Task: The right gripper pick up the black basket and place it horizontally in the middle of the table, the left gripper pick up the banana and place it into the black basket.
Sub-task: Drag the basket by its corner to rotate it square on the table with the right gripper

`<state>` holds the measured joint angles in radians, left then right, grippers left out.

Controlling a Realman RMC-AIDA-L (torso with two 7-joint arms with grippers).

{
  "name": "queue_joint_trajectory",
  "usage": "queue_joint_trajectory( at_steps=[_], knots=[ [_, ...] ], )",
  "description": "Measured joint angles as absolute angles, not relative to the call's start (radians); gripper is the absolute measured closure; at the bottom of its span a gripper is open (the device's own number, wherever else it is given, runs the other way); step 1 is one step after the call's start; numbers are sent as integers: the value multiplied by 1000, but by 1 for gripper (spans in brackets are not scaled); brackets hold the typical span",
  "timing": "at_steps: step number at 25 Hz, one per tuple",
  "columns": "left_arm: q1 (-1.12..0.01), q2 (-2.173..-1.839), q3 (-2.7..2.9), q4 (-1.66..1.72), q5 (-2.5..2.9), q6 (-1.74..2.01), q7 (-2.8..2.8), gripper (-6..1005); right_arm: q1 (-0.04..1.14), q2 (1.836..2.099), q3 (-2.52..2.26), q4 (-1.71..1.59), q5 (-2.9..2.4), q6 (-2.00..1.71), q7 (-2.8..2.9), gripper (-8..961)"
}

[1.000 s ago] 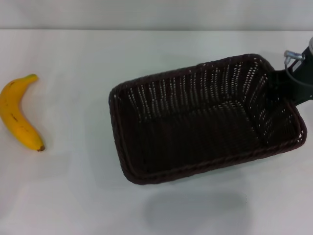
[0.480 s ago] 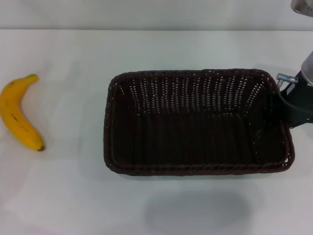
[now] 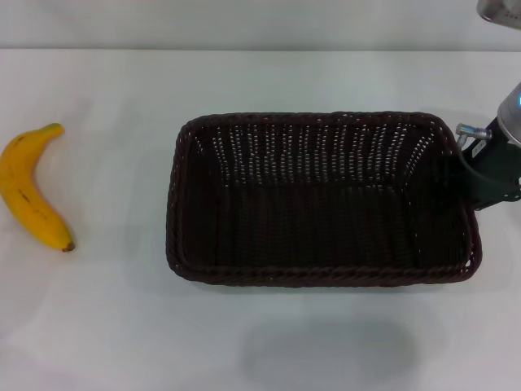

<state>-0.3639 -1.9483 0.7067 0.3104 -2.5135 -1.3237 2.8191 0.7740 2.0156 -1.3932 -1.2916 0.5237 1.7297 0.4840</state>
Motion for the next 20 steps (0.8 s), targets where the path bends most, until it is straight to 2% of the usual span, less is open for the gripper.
queue_joint_trajectory(
  at_steps=[10, 14, 20],
  knots=[
    [-356, -1950, 707, 308, -2506, -1324, 2818, 135, 791, 2004, -1339, -1279, 511, 1794, 417, 762],
    [-352, -1952, 707, 308, -2505, -1326, 2818, 135, 781, 1991, -1283, -1363, 511, 1834, 407, 586],
    [-343, -1954, 707, 308, -2505, -1327, 2815, 135, 761, 1986, -1213, -1459, 534, 1867, 378, 585]
  ],
)
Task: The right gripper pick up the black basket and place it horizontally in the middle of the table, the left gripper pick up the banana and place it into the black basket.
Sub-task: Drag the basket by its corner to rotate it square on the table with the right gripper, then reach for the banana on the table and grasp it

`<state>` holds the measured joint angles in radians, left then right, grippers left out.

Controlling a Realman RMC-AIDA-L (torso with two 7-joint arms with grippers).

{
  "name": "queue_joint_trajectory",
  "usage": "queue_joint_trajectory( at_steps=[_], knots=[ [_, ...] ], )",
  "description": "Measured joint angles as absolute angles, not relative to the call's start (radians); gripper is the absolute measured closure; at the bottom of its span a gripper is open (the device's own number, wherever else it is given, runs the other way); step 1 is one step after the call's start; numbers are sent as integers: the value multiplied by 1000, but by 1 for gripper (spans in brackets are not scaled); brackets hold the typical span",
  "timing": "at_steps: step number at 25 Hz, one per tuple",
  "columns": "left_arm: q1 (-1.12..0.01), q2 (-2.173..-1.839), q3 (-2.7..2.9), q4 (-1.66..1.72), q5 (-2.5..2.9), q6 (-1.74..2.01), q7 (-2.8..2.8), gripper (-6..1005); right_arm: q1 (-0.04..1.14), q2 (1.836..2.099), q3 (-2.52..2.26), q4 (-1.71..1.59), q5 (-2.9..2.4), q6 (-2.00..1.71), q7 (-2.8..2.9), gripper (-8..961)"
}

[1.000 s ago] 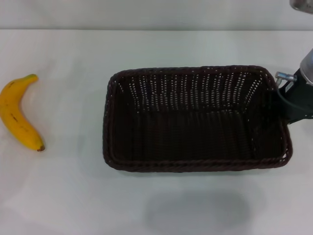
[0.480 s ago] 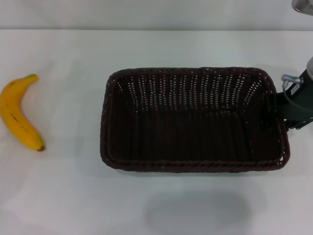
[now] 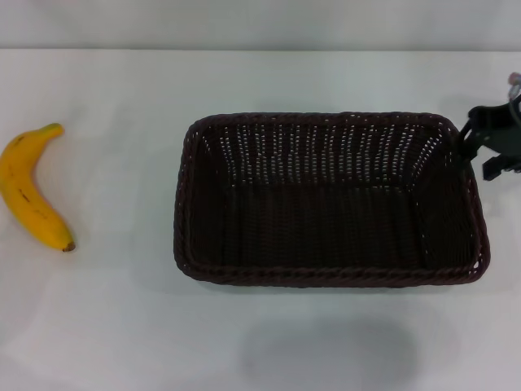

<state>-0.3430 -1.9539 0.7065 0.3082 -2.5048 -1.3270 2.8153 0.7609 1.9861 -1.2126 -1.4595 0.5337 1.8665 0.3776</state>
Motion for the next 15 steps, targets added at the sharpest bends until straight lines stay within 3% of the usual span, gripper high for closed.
queue_joint_trajectory(
  at_steps=[6, 10, 15],
  knots=[
    [-339, -1953, 708, 312, -2488, -1324, 2720, 135, 710, 1968, -1165, -1544, 523, 1823, 317, 584],
    [-341, -1956, 708, 319, -2432, -1321, 2641, 135, 650, 1999, -1092, -1582, 500, 1644, 114, 583],
    [-337, -1996, 709, 400, -2318, -1207, 2503, 134, 540, 2012, -1044, -1581, 600, 1372, -160, 583]
  ],
)
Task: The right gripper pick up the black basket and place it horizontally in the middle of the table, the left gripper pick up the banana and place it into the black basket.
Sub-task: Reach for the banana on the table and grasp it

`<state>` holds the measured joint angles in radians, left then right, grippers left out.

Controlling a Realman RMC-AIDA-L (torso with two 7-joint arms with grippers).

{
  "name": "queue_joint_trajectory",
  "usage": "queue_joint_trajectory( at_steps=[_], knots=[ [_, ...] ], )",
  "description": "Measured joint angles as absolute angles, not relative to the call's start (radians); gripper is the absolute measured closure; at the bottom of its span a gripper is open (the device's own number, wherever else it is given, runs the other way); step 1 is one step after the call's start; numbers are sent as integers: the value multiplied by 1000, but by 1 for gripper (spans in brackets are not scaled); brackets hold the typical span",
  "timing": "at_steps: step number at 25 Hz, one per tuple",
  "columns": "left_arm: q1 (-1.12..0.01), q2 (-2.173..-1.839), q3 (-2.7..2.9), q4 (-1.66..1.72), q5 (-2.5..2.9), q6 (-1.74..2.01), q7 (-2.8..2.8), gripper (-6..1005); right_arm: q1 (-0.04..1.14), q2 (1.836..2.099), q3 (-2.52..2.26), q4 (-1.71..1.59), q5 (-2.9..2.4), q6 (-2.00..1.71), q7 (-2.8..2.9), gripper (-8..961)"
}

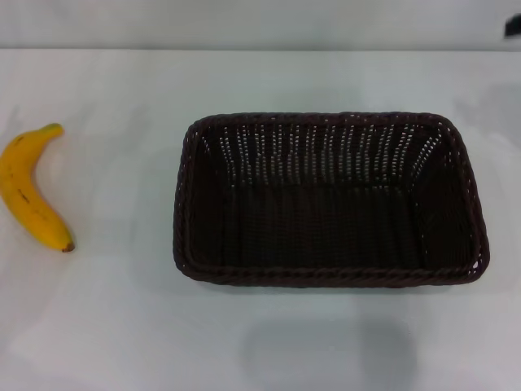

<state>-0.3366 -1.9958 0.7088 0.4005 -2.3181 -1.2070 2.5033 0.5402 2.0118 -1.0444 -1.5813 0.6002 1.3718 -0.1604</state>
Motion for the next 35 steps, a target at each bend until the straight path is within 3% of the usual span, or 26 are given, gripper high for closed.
queue_joint_trajectory(
  at_steps=[1, 6, 9, 13, 16, 21, 23, 30, 31, 35],
  knots=[
    [-329, -2005, 709, 432, -2297, -1177, 2459, 134, 453, 2009, -1043, -1576, 742, 1165, -342, 582],
    [-278, -2052, 709, 621, -2136, -1060, 2188, 134, 333, 2006, -1033, -1444, 1101, 869, -792, 582],
    [-251, -2070, 707, 750, -1999, -984, 1934, 134, 314, 2006, -988, -1267, 1401, 818, -1138, 581],
    [-250, -2069, 708, 785, -1926, -969, 1800, 134, 340, 2005, -863, -971, 1747, 904, -1594, 538],
    [-252, -2050, 708, 953, -1598, -978, 1257, 134, 361, 2007, -751, -820, 1848, 992, -1847, 495],
    [-272, -2018, 702, 1143, -1246, -1081, 704, 134, 374, 2009, -644, -612, 2017, 1123, -2205, 260],
    [-297, -1991, 703, 1177, -1150, -1153, 539, 134, 364, 2009, -638, -583, 2048, 1155, -2274, 88],
    [-487, -1874, 697, 1153, -732, -1462, 177, 134, 351, 2010, -620, -496, 2113, 1176, -2469, 94],
    [-555, -1848, 696, 1128, -591, -1555, 138, 134, 351, 2010, -613, -484, 2115, 1176, -2499, 95],
    [-640, -1834, 698, 1107, -426, -1661, 127, 134, 358, 2009, -588, -444, 2117, 1170, -2572, 96]
  ],
)
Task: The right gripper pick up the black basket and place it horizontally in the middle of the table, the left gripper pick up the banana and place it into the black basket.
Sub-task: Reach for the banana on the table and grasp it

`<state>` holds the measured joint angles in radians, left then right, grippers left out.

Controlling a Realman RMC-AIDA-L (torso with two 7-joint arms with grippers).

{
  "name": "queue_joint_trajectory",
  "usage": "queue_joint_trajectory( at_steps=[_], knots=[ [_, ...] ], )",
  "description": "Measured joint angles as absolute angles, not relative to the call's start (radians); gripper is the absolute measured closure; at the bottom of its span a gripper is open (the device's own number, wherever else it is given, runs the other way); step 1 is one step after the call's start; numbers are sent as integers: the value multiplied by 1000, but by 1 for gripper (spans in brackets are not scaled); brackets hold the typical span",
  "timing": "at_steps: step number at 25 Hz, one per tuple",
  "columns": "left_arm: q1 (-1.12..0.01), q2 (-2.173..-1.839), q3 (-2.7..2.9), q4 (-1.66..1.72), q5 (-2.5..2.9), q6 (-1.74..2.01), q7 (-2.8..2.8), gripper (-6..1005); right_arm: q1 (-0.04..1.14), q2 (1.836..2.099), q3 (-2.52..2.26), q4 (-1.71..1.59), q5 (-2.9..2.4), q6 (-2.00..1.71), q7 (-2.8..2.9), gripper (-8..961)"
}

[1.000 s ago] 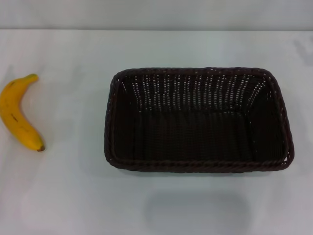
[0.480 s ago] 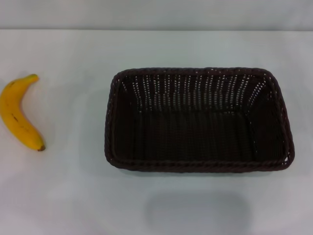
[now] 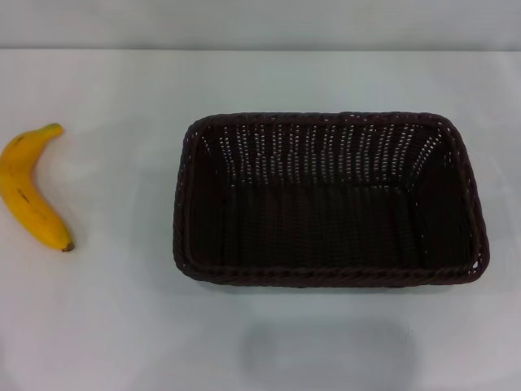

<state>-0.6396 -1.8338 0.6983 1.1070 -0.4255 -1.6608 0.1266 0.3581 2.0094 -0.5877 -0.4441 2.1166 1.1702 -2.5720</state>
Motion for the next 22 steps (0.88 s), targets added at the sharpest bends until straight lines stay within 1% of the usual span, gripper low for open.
queue_joint_trajectory(
  at_steps=[3, 5, 6, 7, 8, 10, 15, 22],
  knots=[
    [-682, -1841, 705, 1083, -293, -1701, 137, 134, 373, 2009, -585, -424, 2117, 1166, -2594, 97],
    [-721, -1862, 706, 1016, -220, -1679, 144, 134, 372, 2009, -584, -418, 2118, 1166, -2597, 98],
    [-754, -1879, 706, 954, -173, -1642, 146, 134, 364, 2009, -582, -418, 2118, 1168, -2597, 99],
    [-754, -1879, 706, 954, -173, -1642, 146, 134, 360, 2009, -581, -418, 2118, 1168, -2598, 99],
    [-768, -1888, 707, 922, -154, -1621, 144, 134, 356, 2008, -579, -418, 2118, 1169, -2601, 100],
    [-774, -1901, 706, 886, -136, -1581, 141, 134, 351, 2008, -577, -418, 2118, 1169, -2607, 101],
    [-767, -1923, 701, 879, -146, -1532, 134, 133, 330, 2007, -569, -420, 2118, 1169, -2608, 102],
    [-736, -1931, 699, 887, -240, -1477, 142, 133, 327, 2005, -569, -425, 2118, 1162, -2609, 102]
  ],
)
